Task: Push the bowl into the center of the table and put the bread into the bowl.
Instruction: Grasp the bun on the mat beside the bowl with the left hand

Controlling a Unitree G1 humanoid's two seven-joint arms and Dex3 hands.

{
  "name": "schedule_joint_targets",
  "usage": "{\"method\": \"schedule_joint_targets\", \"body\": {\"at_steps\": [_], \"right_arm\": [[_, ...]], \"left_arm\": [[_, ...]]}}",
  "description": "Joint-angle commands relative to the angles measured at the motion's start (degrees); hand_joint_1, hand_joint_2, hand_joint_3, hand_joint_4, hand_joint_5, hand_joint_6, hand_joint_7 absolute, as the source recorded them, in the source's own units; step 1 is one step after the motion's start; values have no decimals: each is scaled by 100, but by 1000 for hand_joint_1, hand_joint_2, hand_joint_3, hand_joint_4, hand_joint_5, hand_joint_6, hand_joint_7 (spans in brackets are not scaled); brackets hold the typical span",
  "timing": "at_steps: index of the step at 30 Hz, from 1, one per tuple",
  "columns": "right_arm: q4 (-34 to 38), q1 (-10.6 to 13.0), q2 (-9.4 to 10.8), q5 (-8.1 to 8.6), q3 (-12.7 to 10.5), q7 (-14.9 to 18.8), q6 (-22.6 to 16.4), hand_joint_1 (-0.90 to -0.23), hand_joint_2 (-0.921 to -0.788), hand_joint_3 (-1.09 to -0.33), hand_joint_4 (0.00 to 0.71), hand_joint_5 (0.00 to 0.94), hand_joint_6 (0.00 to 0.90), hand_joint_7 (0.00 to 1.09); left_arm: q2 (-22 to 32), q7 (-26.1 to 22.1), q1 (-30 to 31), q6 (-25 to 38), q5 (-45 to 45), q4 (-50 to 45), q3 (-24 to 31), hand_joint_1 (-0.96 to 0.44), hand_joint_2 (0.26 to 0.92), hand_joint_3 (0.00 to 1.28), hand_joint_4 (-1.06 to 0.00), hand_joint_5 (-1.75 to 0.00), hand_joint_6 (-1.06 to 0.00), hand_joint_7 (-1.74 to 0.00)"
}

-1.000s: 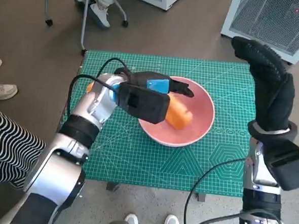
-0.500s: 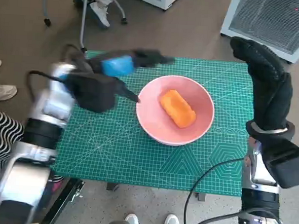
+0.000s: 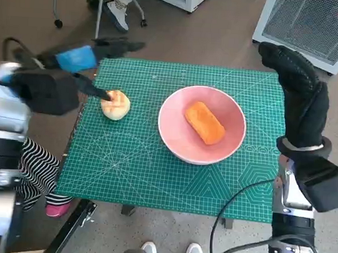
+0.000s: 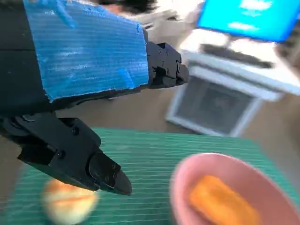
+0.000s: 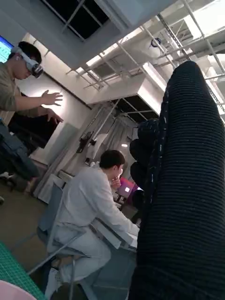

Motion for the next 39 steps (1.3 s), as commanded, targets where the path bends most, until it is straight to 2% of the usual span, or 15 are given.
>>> {"method": "schedule_joint_targets", "body": {"at_steps": [1,11,19,31,39], "right_arm": [[88,-5,17,104,6,84,80,-832,-921,-763,170,2,-1,598],[183,-79,19,85,19,143,58,-832,-921,-764,172,3,-1,597],[208,-103,6,78,23,192,39,-832,-921,-764,175,4,-1,596],[193,-84,-78,113,-31,280,31,-831,-921,-763,176,4,-1,598],[106,-25,-106,119,-39,293,66,-830,-921,-762,177,4,-1,598]], "left_arm": [[134,144,-144,214,459,292,-266,75,732,1,-1,1,-134,-65],[0,342,-314,403,808,940,-504,38,720,0,1,1,-137,-45],[-278,590,-571,199,1001,1693,-808,55,723,2,1,1,-140,-37],[-737,1014,-905,213,1522,2474,-1369,56,727,3,1,1,-147,-29],[-1058,1276,-1020,307,1676,2890,-1537,49,730,5,-5,-2,-160,-26]]}}
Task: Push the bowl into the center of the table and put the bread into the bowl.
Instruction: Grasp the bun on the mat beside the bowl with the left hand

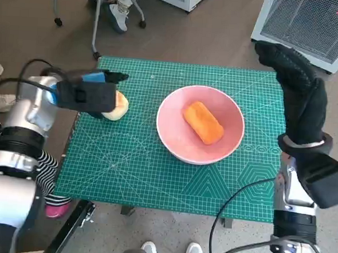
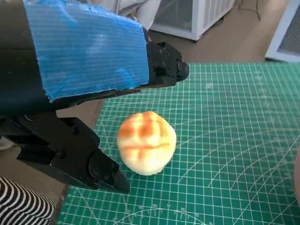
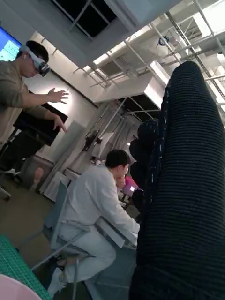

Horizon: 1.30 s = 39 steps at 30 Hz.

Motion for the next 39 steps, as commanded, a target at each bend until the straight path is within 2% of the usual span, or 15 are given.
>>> {"method": "schedule_joint_targets", "body": {"at_steps": [1,11,18,22,24,25,27,30,33,36,38,39], "right_arm": [[-31,114,-34,57,-2,56,69,-830,-921,-762,177,4,-1,598],[-168,212,-51,-12,-4,2,102,-822,-921,-761,178,4,-1,583],[-251,268,-57,-23,-7,-11,138,-804,-921,-764,178,3,-1,566],[-287,302,-61,-18,-14,-8,153,-792,-921,-765,178,3,-1,564],[-293,312,-62,-18,-16,-7,154,-781,-921,-767,178,3,-1,566],[-298,318,-64,-17,-16,-4,154,-780,-921,-767,178,3,-1,566],[-313,333,-67,-12,-16,3,155,-772,-921,-768,176,2,-1,566],[-322,347,-71,3,-18,14,155,-767,-921,-767,174,1,-1,565],[-342,360,-69,2,-14,12,158,-765,-921,-765,173,0,-1,563],[-349,365,-68,-14,-12,3,153,-764,-921,-764,172,0,-1,560],[-338,362,-65,-15,-10,4,149,-761,-921,-764,171,0,-1,558],[-332,361,-63,-14,-9,5,148,-760,-921,-764,171,0,-1,556]], "left_arm": [[-211,173,-209,92,84,266,-99,53,734,7,-7,-2,-163,-26],[-585,343,-232,415,264,601,-382,127,777,32,-44,-11,-182,-21],[-731,457,-263,648,560,802,-685,118,796,49,-98,-22,-219,-29],[-763,506,-276,715,660,896,-789,101,797,59,-181,-28,-271,-35],[-765,511,-283,728,678,929,-822,81,797,65,-287,-49,-315,-38],[-767,504,-285,738,688,949,-835,78,797,67,-304,-49,-322,-37],[-772,502,-289,762,727,981,-867,56,798,71,-458,-105,-378,-50],[-764,553,-279,793,776,1029,-903,20,807,75,-612,-176,-468,-81],[-736,610,-266,780,793,1053,-929,-2,821,79,-677,-211,-548,-113],[-683,711,-241,712,794,1059,-944,-8,832,79,-695,-216,-625,-150],[-651,801,-220,665,804,1062,-961,-9,845,66,-725,-200,-667,-235],[-638,849,-211,644,812,1066,-972,-79,865,71,-757,-187,-653,-481]]}}
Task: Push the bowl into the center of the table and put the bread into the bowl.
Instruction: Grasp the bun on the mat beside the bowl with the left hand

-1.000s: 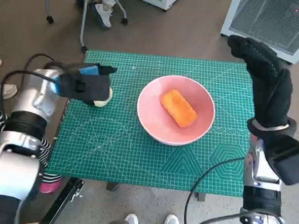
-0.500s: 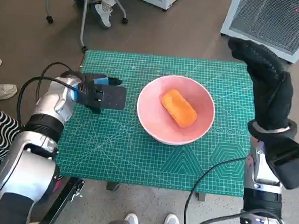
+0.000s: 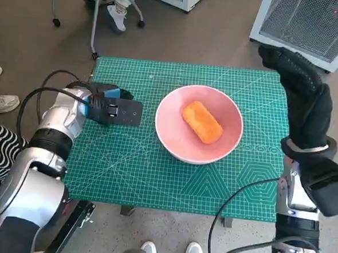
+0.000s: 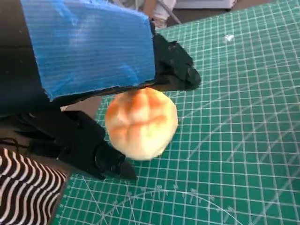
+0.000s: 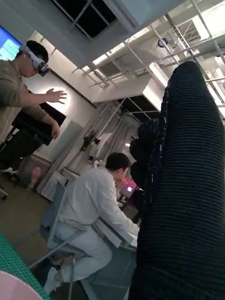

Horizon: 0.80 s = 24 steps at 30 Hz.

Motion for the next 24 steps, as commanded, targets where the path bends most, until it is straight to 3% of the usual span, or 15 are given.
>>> {"method": "schedule_joint_targets", "body": {"at_steps": [1,2,3,5,8,17,24], "right_arm": [[16,144,-34,-4,1,9,69,-759,-921,-764,171,0,-1,555],[17,143,-32,-4,3,9,70,-758,-921,-764,171,0,-1,553],[18,142,-29,-4,5,8,73,-758,-921,-764,171,0,-1,552],[19,139,-23,0,9,8,79,-757,-921,-764,171,0,-1,549],[13,137,-14,12,11,9,91,-756,-921,-764,171,0,-1,548],[9,133,0,29,14,13,108,-756,-921,-764,171,0,-1,546],[39,134,12,70,14,39,107,-757,-921,-764,171,0,-1,546]], "left_arm": [[107,177,15,-116,117,73,-86,-179,885,102,-787,-184,-628,-785],[117,224,22,-135,124,78,-97,-244,898,113,-831,-202,-621,-970],[129,280,31,-150,125,83,-101,-267,903,117,-846,-209,-619,-1036],[153,376,44,-181,115,93,-101,-109,913,94,-772,-694,-590,-1199],[187,508,66,-235,95,108,-86,-36,917,56,-774,-933,-604,-1202],[285,863,135,-407,29,124,-9,-1,920,28,-730,-1109,-677,-1123],[326,1053,164,-430,27,160,6,0,920,53,-707,-1166,-643,-1128]]}}
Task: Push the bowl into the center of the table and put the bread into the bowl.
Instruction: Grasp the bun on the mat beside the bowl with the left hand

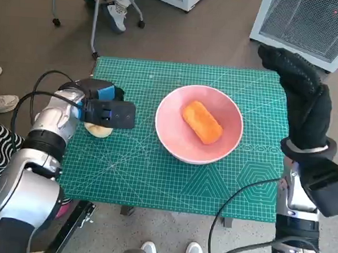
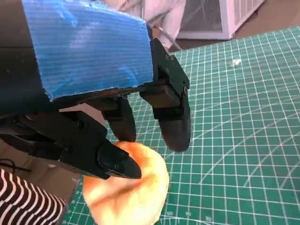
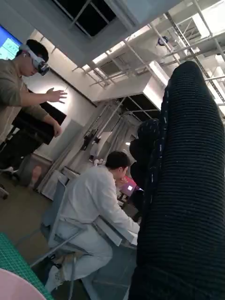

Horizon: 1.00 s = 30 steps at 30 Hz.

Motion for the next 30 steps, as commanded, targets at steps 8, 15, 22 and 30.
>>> {"method": "schedule_joint_targets", "body": {"at_steps": [8,15,22,30], "right_arm": [[58,118,8,93,4,50,96,-757,-921,-763,171,0,-1,546],[53,123,14,109,12,39,108,-757,-921,-764,170,0,-1,545],[50,131,14,130,19,39,114,-756,-921,-763,170,0,-1,546],[53,146,26,119,30,37,102,-757,-921,-763,171,0,-1,546]], "left_arm": [[134,239,46,-61,-6,84,60,0,920,47,-728,-1136,-635,-1145],[168,248,47,-98,-79,71,134,0,920,37,-741,-1141,-649,-1107],[195,256,53,-123,-102,68,223,0,920,29,-745,-1146,-665,-1084],[243,192,21,-152,-177,54,362,1,919,28,-748,-1145,-671,-1074]]}}
